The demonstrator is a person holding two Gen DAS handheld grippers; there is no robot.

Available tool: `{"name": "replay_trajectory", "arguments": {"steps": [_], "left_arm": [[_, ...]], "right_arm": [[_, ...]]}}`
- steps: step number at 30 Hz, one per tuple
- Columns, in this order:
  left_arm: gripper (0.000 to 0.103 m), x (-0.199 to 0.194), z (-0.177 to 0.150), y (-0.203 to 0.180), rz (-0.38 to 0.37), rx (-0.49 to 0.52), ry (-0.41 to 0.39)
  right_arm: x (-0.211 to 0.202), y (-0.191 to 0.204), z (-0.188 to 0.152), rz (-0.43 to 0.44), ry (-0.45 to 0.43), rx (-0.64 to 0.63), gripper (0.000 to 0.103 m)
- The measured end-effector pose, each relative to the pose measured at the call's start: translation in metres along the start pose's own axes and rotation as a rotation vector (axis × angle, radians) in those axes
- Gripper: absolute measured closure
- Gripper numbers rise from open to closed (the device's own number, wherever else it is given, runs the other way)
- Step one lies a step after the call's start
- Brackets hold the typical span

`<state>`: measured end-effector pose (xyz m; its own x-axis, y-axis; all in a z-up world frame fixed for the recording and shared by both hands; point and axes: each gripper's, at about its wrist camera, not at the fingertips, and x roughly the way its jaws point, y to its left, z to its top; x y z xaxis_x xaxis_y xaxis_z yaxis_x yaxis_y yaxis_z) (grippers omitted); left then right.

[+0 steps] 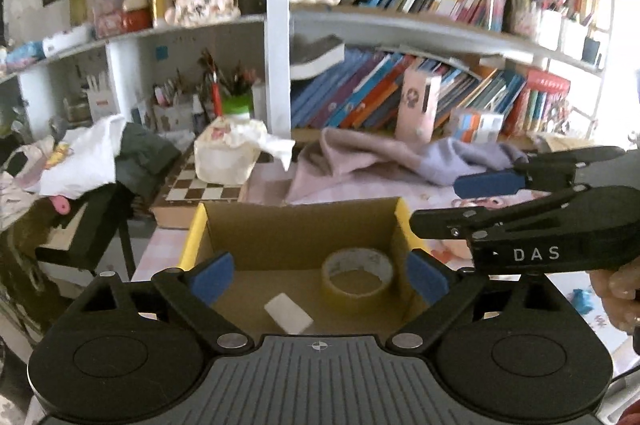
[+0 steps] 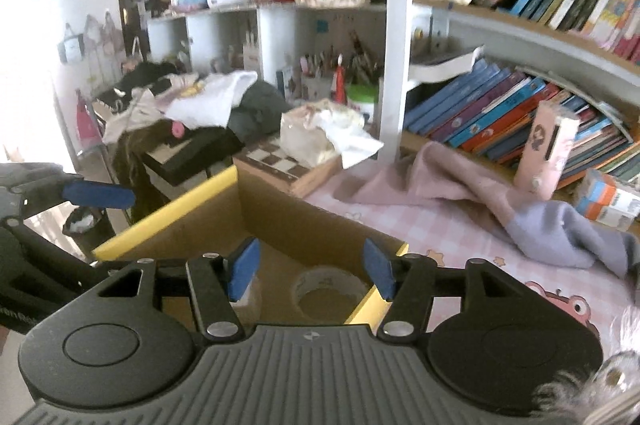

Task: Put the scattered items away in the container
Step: 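Open both tools to drop the soap bar and tape roll into the box, then withdraw both open tools from the box back toward the remaining items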

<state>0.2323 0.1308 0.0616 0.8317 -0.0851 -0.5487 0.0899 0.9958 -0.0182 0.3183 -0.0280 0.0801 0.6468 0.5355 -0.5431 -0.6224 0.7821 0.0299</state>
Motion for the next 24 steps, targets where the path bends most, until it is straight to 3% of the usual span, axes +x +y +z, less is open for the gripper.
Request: {"name": "replay_trajectory", "arguments": {"steps": [12, 24], "left_arm": [[0.006, -0.097, -0.051, -0.029, 0.038, -0.03, -0.063], [0.006, -0.146, -0.099, -0.07, -0.006, -0.033, -0.059]], "right_arm": [[-0.109, 0.036, -0.057, -0.068, -0.096, 0.059, 0.046], [-0.184, 0.057, -0.131, -0.207, -0.096, 0.06, 0.044]]}}
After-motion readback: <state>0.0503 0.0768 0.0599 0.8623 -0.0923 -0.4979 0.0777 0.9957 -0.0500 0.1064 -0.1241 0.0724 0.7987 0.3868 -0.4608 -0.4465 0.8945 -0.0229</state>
